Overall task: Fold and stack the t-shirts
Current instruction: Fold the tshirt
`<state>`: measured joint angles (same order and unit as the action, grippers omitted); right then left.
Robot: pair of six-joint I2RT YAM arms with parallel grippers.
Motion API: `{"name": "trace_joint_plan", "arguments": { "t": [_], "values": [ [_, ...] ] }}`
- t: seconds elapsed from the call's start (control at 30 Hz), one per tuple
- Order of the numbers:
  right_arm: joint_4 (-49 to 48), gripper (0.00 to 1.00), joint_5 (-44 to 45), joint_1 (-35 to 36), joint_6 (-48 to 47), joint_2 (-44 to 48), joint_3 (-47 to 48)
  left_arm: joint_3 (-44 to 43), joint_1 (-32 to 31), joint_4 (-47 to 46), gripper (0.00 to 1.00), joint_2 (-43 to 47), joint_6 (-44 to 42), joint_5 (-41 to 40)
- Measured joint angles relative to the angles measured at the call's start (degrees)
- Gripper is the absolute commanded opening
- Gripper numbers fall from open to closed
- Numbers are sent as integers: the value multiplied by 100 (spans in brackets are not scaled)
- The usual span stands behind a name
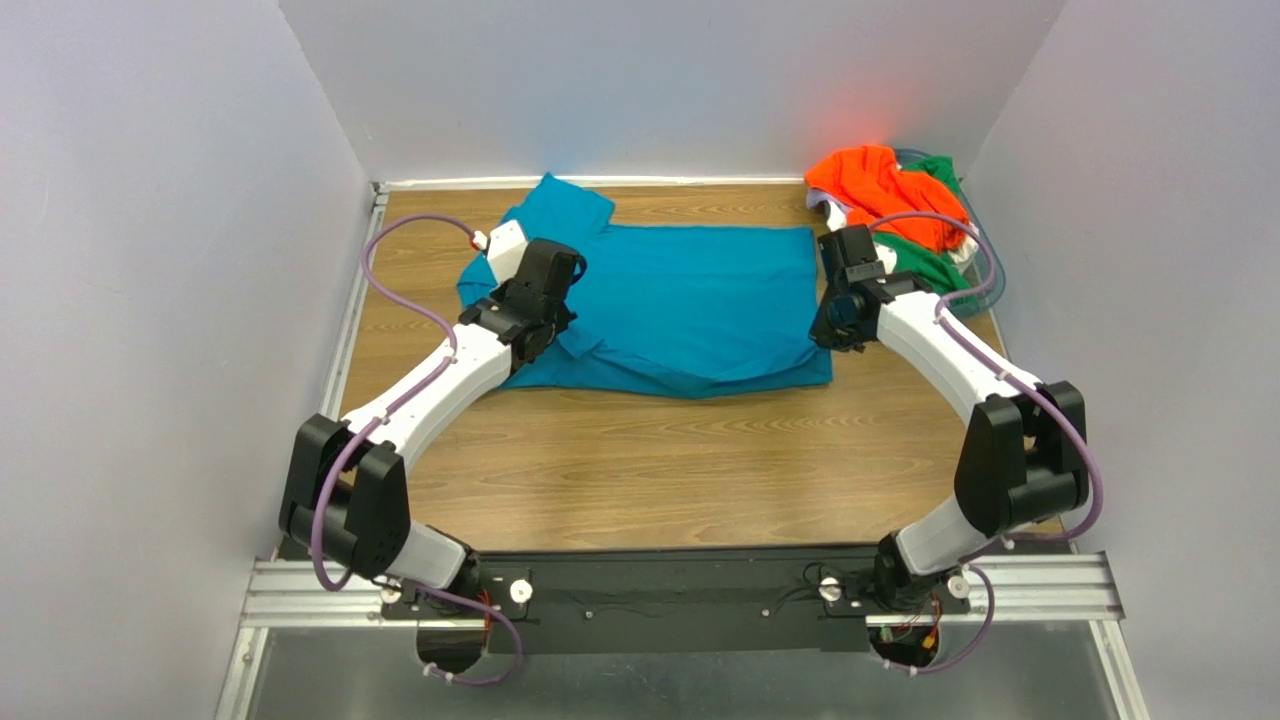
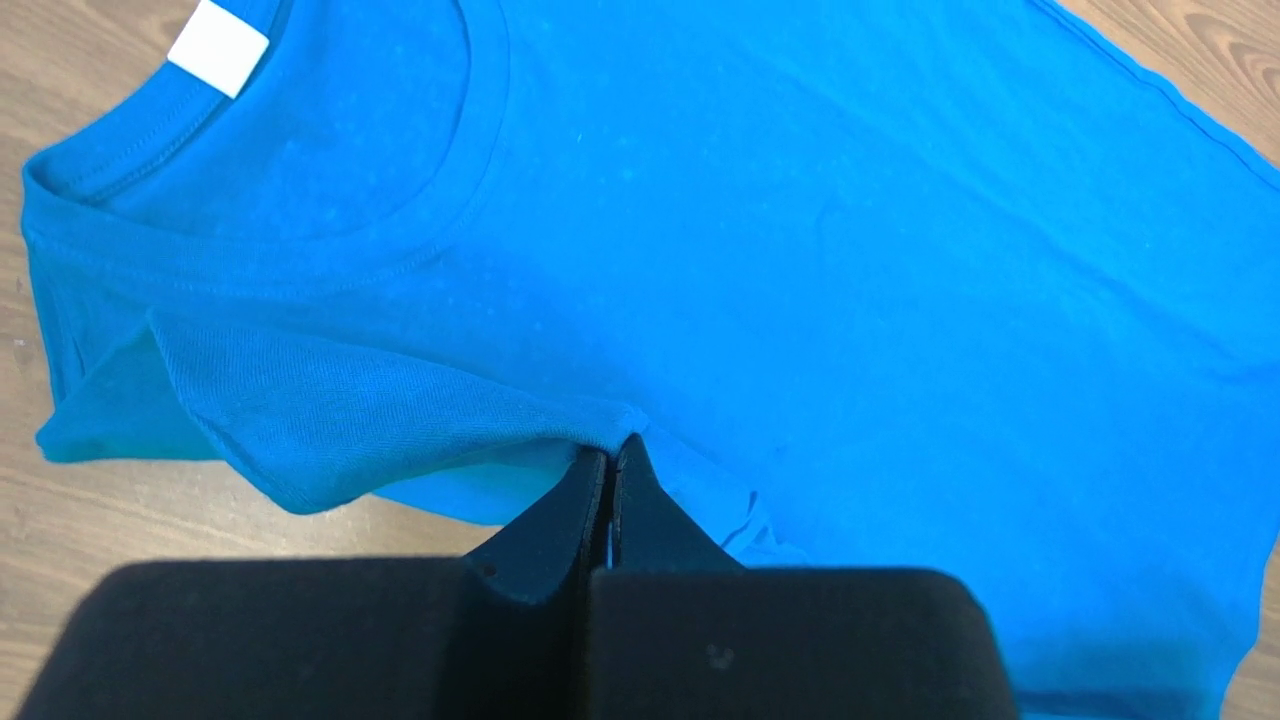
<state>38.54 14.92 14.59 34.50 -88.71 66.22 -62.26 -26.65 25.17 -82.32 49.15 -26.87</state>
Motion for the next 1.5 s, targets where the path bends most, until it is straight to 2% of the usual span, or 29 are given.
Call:
{"name": "trace_joint_plan", "arguments": {
  "t": [0.23, 0.5, 0.9, 0.97, 1.0, 1.03, 1.07, 1.1, 1.13, 1.23, 1.37, 1.5],
  "values": [
    [-11, 4, 212, -9, -15, -350, 310, -166, 92, -258, 0, -262, -319, -57],
    [-11, 5, 280, -59, -57, -656, 551, -203, 195, -966, 0, -555, -1008, -39],
    [-92, 12, 214, -297, -42, -1080, 973, -590, 413, -1499, 0, -1167, -1541, 9],
    [-118, 14, 181, -374, -9, -1287, 1126, -745, 498, -1541, 22, -1368, -1572, 35],
    [-114, 22, 168, -417, -2, -1467, 1263, -791, 535, -1558, 37, -1458, -1600, 46],
    [-136, 27, 157, -444, -4, -1591, 1360, -909, 588, -1582, 66, -1620, -1609, 61],
    [-164, 34, 136, -492, 7, -1779, 1513, -1043, 640, -1585, 88, -1779, -1626, 70],
    [-168, 43, 127, -511, -2, -1864, 1593, -1174, 688, -1591, 97, -1926, -1674, 74],
    [-175, 63, 101, -540, 4, -2004, 1709, -1314, 730, -1547, 98, -2063, -1725, 76],
    [-197, 98, 4, -584, -63, -2076, 1827, -1805, 811, -1427, 98, -2396, -1744, 90],
    [-249, 100, -195, -597, -164, -1860, 1757, -1838, 870, -1344, 98, -2319, -1683, 107],
    [-367, 100, -568, -588, -365, -1333, 1322, -1180, 870, -1357, 98, -1797, -1469, 380]
  ]
}}
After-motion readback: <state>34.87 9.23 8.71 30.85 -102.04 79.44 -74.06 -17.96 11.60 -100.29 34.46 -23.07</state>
